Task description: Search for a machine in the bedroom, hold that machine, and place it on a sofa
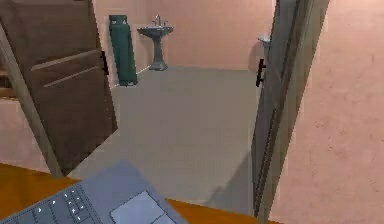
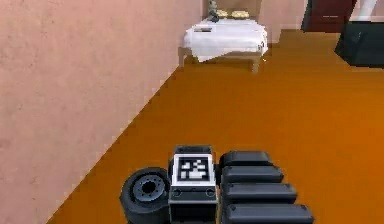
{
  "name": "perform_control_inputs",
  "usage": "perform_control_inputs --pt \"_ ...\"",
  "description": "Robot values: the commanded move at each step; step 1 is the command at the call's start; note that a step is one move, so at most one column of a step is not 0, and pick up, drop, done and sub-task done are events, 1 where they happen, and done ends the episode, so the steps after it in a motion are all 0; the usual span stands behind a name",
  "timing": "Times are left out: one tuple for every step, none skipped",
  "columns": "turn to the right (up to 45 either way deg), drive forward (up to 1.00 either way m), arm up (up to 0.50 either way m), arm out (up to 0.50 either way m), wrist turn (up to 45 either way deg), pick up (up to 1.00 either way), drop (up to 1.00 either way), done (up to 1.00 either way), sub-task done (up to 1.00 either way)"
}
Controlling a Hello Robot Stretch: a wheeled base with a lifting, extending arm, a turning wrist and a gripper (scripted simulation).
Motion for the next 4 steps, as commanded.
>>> perform_control_inputs --pt "0.0 1.0 0.0 0.0 0.0 0.0 0.0 0.0 0.0" --pt "0.0 0.75 0.0 0.0 0.0 0.0 0.0 0.0 0.0" --pt "9.0 0.0 0.0 0.0 0.0 0.0 0.0 0.0 0.0" --pt "0.0 0.5 0.0 0.0 0.0 0.0 0.0 0.0 0.0"
